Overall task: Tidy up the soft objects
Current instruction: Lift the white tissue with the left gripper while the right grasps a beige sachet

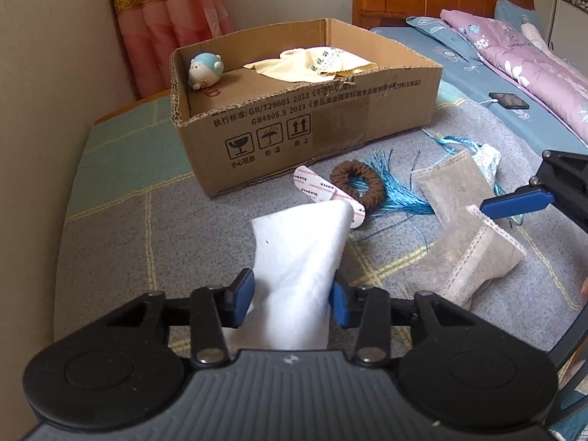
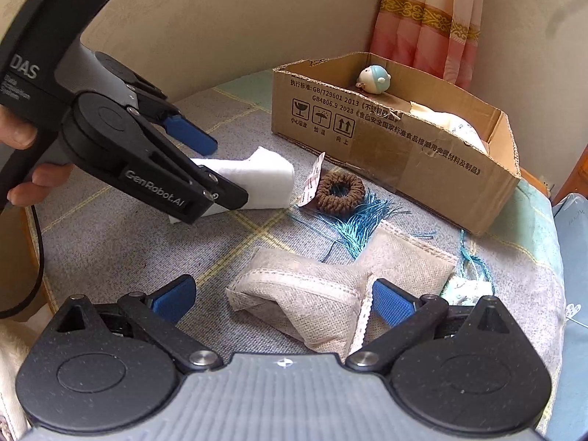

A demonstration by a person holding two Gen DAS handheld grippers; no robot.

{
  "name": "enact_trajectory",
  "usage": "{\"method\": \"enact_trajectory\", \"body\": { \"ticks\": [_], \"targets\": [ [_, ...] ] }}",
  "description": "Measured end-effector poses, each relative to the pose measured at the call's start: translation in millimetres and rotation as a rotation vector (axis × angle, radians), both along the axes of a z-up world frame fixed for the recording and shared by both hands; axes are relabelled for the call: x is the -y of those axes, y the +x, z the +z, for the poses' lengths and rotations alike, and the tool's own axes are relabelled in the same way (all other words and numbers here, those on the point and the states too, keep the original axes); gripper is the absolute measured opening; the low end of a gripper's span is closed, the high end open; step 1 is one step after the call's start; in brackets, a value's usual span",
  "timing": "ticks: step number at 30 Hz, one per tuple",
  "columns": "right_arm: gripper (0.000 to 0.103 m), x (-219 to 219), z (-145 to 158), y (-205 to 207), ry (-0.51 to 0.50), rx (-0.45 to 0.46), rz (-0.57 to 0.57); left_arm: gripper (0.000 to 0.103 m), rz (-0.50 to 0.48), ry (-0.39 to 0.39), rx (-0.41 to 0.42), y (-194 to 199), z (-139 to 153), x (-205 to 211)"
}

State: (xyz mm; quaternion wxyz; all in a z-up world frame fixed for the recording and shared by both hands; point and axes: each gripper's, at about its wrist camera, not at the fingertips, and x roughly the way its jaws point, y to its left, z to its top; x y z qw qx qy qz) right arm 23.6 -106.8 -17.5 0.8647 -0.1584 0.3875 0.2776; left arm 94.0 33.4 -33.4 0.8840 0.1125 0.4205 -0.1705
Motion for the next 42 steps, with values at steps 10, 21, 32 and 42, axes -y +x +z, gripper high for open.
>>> {"method": "enact_trajectory", "body": {
  "ticks": [10, 21, 32, 42],
  "targets": [
    [0.098, -1, -1, 1, -0.017, 0.026, 0.003, 0.017, 0.018, -0.012, 0.020, -8, 5, -5],
    [0.087, -12, -10, 0, -0.074, 0.063, 0.022, 0.016, 0.013, -0.019, 0.029, -12, 8, -5],
    [0.055, -9, -3, -3, -0.088, 0.087, -0.006, 0.013, -0.010, -0.026, 0.044, -17, 15, -7],
    [0.052, -1, 16, -5, -0.056, 0.107, -0.020, 0.013, -0.020, -0.030, 0.071, -25, 31, -10]
  ]
}}
